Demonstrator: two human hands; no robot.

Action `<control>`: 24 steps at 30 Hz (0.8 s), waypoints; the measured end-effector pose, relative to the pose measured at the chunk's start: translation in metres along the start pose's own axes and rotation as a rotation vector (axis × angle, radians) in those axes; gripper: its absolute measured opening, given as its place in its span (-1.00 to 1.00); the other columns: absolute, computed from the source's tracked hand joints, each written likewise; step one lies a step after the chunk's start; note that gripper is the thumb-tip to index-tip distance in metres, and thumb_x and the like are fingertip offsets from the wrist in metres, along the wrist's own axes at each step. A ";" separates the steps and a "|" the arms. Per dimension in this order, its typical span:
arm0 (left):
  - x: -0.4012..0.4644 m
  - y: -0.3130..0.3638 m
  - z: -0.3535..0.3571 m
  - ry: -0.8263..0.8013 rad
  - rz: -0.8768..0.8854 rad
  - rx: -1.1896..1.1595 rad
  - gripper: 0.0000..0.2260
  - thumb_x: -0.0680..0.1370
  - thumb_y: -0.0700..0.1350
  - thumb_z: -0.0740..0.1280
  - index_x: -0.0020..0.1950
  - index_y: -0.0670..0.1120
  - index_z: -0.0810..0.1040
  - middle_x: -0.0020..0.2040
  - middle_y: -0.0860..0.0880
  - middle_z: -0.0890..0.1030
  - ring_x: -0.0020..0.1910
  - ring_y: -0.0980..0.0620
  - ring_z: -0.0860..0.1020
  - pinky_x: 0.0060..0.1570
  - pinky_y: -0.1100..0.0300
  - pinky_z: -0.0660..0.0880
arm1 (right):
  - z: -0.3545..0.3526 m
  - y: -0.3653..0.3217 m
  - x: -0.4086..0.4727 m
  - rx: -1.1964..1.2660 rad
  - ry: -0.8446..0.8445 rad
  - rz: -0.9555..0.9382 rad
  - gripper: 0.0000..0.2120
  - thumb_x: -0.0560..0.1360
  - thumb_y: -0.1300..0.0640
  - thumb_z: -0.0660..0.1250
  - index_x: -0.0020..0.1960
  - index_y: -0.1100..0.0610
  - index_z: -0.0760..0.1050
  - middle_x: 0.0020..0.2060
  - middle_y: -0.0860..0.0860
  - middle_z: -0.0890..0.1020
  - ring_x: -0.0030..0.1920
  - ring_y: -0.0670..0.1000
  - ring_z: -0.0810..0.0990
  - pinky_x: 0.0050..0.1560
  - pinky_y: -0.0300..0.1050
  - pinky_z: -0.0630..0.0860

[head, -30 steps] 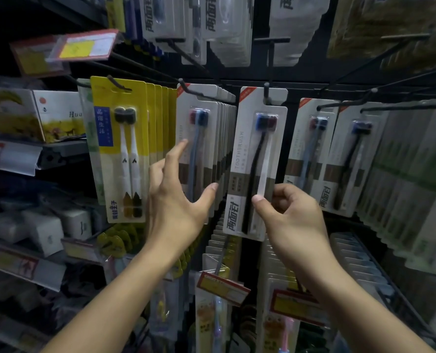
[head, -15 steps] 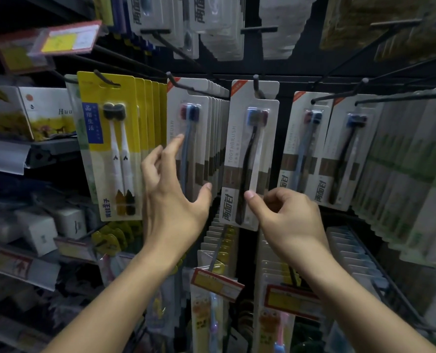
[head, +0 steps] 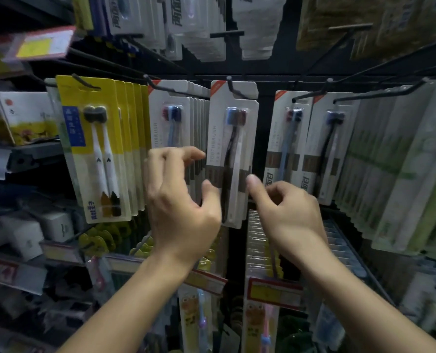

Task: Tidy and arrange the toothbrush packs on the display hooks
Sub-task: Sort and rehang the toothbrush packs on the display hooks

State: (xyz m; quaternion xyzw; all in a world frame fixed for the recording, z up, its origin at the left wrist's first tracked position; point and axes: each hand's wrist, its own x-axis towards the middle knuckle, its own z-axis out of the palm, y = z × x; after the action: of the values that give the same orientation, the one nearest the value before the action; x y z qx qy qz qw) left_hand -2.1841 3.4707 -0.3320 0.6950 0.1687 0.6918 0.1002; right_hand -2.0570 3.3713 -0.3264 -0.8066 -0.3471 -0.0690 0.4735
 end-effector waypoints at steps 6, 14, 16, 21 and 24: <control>-0.006 0.034 0.023 -0.185 0.161 -0.140 -0.87 0.45 -0.31 0.38 -0.03 -0.15 0.58 -0.09 0.00 0.52 -0.17 0.06 0.50 -0.18 0.27 0.43 | -0.023 0.010 0.006 0.103 0.041 0.025 -0.73 0.63 -0.20 0.24 0.07 -0.04 0.59 -0.07 -0.09 0.64 0.01 0.00 0.61 -0.04 -0.04 0.47; 0.007 0.061 0.083 -0.625 -0.236 -0.207 -0.77 0.55 -0.10 0.41 0.16 0.15 0.57 0.14 0.17 0.52 0.03 0.21 0.56 0.11 0.13 0.60 | -0.048 0.032 0.038 0.212 0.047 0.146 -0.54 0.60 0.03 0.32 0.48 0.04 0.44 0.37 0.01 0.58 0.37 0.06 0.54 0.41 0.05 0.46; 0.011 0.058 0.100 -0.710 -0.351 -0.214 -0.75 0.56 -0.04 0.40 0.23 0.16 0.57 0.23 0.12 0.51 0.15 0.19 0.56 0.26 0.06 0.57 | -0.050 0.038 0.048 0.222 0.024 0.176 -0.50 0.62 0.03 0.31 0.54 0.04 0.39 0.44 0.02 0.52 0.41 0.06 0.50 0.43 0.03 0.44; 0.009 0.040 0.126 -0.895 -0.604 -0.242 -0.55 0.58 0.04 0.44 0.46 0.14 0.50 0.47 0.04 0.45 0.43 0.02 0.45 0.32 0.10 0.39 | -0.042 0.062 0.055 0.223 -0.013 0.201 -0.50 0.53 -0.01 0.35 0.45 0.03 0.47 0.33 0.03 0.60 0.29 0.06 0.59 0.36 0.07 0.53; 0.004 0.030 0.138 -0.922 -0.609 -0.235 -0.51 0.57 0.05 0.44 0.50 0.12 0.48 0.56 0.03 0.37 0.52 -0.02 0.37 0.35 0.10 0.33 | -0.041 0.068 0.062 0.203 -0.028 0.227 -0.35 0.43 -0.08 0.37 0.50 0.04 0.43 0.37 0.06 0.57 0.34 0.11 0.57 0.37 0.12 0.52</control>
State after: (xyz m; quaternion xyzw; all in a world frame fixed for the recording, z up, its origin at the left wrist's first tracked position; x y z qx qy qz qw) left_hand -2.0437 3.4571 -0.3203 0.8294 0.2222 0.2704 0.4354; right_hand -1.9594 3.3474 -0.3257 -0.7894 -0.2657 0.0319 0.5525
